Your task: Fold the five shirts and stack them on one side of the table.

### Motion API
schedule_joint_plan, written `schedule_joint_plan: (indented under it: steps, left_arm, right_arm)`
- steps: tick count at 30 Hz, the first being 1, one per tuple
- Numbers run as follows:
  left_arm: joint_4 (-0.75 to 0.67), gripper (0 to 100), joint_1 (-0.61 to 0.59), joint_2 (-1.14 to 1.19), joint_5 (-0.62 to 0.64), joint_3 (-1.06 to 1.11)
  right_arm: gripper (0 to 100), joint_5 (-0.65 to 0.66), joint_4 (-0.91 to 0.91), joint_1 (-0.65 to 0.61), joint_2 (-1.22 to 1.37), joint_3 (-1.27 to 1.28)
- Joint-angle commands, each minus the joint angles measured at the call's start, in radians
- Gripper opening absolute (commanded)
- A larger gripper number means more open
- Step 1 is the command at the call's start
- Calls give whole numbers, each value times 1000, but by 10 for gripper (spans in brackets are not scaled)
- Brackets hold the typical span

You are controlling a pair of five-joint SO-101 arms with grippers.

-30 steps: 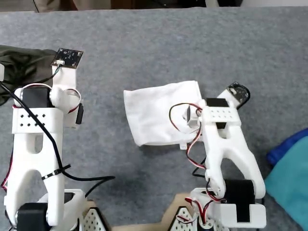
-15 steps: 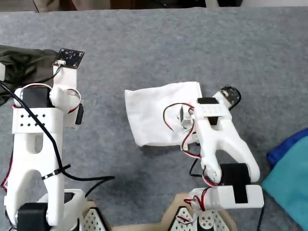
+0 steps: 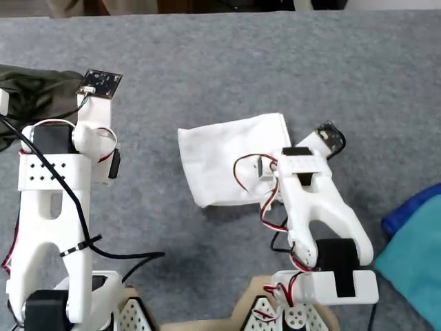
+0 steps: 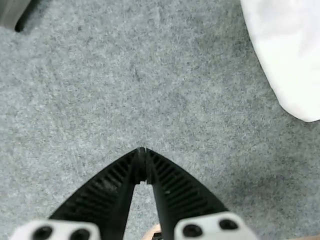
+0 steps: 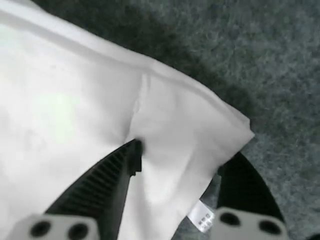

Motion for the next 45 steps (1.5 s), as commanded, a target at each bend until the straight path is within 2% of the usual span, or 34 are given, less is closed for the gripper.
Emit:
schedule_joint_plan:
  steps: [1,2,15,25,28,34,45]
  left_arm:
    - [12,19,6,-24,-5,-40]
    - [12,19,6,-28,-5,-40]
    - [14,19,-2,-30,-5,-40]
    - [14,19,-3,-30,-34,-49]
    - [14,19,-2,-30,-34,-49]
    - [14,19,-2,-30,-34,-51]
    - [15,19,6,-30,-32,-51]
  right_arm:
    - [55,8,-61,13,8,-1]
    - [6,21,-64,13,8,-1]
    - [5,89,58,19,-73,-30]
    - [5,233,63,163,-314,-48]
    - [5,262,117,208,-378,-65]
    - [5,361,204,375,-484,-131]
    - [5,585,204,886,-549,-180]
